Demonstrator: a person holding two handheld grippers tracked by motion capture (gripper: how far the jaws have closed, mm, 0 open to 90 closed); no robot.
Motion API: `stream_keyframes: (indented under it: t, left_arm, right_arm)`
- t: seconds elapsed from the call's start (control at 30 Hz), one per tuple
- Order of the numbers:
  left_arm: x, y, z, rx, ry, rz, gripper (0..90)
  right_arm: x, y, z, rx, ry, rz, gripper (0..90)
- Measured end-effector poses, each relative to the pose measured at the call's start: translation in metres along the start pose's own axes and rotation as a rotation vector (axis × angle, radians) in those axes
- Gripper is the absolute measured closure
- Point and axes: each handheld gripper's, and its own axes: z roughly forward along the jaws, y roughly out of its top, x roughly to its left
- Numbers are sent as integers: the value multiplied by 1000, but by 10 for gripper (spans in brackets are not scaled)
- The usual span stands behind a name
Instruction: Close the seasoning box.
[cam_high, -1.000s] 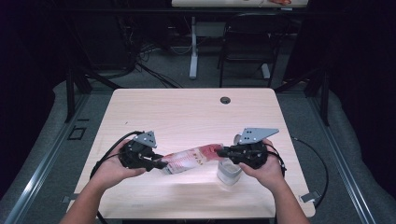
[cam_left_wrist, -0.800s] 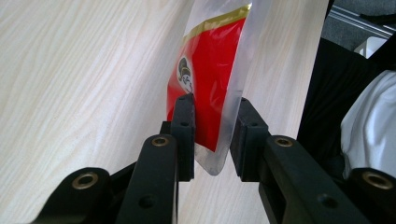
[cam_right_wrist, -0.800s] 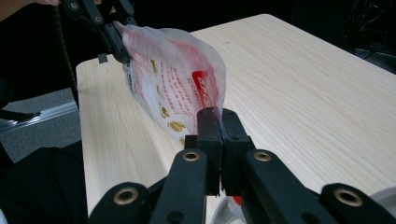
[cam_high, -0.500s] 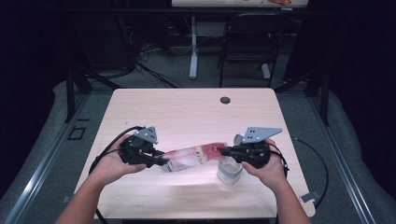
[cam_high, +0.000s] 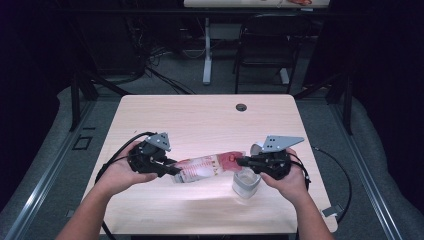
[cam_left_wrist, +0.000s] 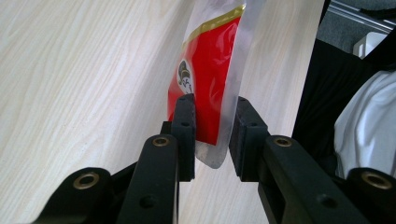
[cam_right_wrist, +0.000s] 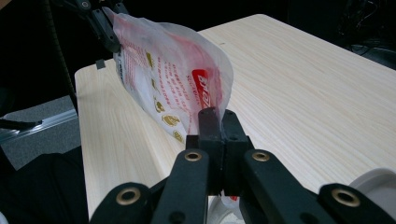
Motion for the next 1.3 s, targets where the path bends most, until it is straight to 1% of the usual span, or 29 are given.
stream_keyframes:
  t: [0.47, 1.3]
  left_arm:
    - [-2, 11, -5, 31, 10, 16, 747]
    - [-5, 24, -11, 55, 15, 36, 749]
  right_arm:
    - [-3, -1, -3, 2, -2, 5, 900]
    - [-5, -3, -7, 6, -3, 9, 900]
